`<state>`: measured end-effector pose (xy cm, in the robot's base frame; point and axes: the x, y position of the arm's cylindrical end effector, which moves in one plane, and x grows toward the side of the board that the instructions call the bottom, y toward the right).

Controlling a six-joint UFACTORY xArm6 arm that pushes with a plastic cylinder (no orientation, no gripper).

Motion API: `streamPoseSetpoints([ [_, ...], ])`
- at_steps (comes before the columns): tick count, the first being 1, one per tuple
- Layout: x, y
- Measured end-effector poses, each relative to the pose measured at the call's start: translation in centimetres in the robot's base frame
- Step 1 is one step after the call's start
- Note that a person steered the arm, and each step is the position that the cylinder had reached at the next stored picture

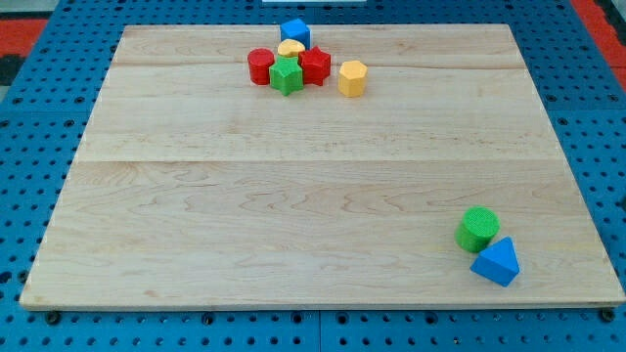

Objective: Separate the blue triangle from the green circle

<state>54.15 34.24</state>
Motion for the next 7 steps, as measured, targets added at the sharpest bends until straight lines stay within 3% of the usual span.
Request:
streamPoseSetpoints([
  [1, 4.1, -7.5],
  [3, 4.3, -34.2],
  [4, 2.3, -34.7],
  [5, -5.8, -42.0],
  [6, -10.4, -47.7],
  [7, -16.5, -48.8],
])
